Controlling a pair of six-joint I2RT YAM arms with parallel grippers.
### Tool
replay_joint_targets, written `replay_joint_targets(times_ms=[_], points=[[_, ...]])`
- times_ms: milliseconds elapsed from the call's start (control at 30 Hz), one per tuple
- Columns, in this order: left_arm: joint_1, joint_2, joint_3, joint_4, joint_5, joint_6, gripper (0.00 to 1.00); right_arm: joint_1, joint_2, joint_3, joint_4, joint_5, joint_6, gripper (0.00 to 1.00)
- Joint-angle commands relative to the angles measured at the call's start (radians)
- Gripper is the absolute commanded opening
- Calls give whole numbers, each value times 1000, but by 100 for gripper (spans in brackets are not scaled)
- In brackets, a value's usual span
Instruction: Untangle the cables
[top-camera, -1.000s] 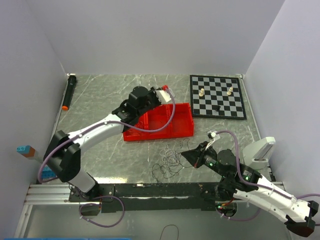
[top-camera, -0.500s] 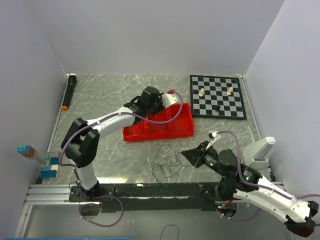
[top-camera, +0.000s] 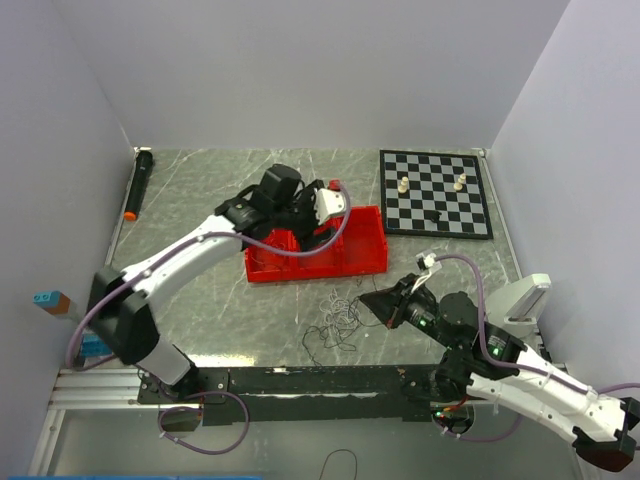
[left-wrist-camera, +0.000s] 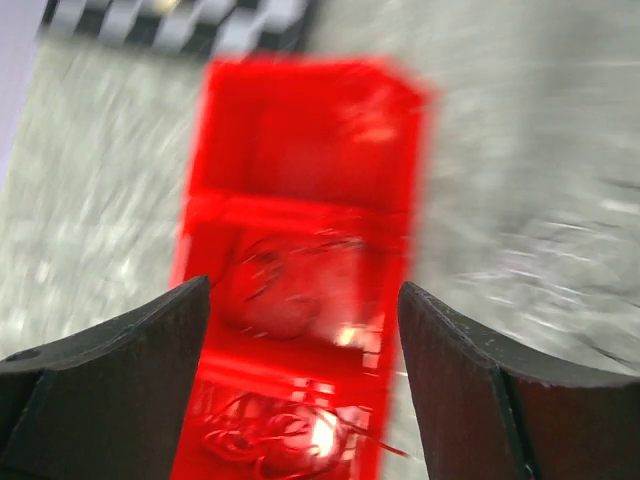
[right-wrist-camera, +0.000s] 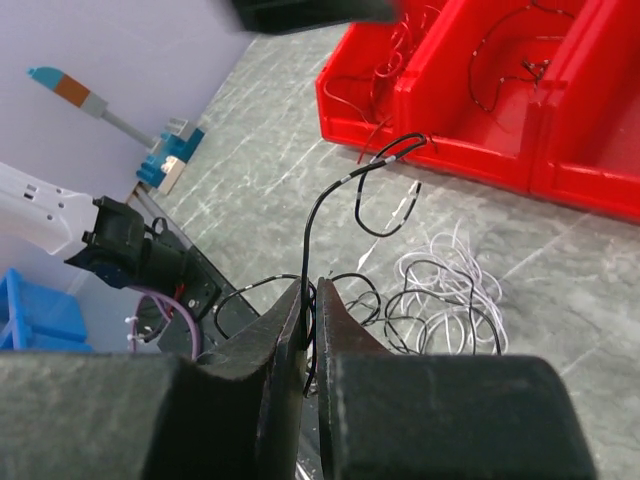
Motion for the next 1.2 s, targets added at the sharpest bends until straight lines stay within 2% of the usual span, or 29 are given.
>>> replay_joint_targets(times_ms=[0, 133, 267, 500, 767, 833, 900, 1033, 1167], points=[[-57, -161, 31, -191, 352, 90, 80, 7, 48, 82, 78, -29, -49, 13], [-117, -183, 51, -323, 495, 119, 79, 8, 87, 110, 121, -44, -70, 12], [-158, -195, 71, -383, 529, 108, 80, 7, 123, 142, 145, -38, -96, 10], [-189, -207, 31, -296, 488, -16, 80, 7, 202, 217, 199, -59, -148, 6], [-189, -216, 25, -197, 418, -128, 77, 8, 225, 214, 228, -98, -147, 5], [-189, -210, 37, -207, 421, -119, 69, 7, 228, 214, 228, -101, -150, 5], [-189, -210, 44, -230, 397, -90, 66, 7, 226, 216, 228, -107, -156, 4], [-157, -225, 71, -318, 316, 39, 71, 7, 206, 213, 207, -112, -167, 4], [-117, -210, 197, -545, 319, 228, 76, 7, 197, 204, 172, -162, -171, 3]])
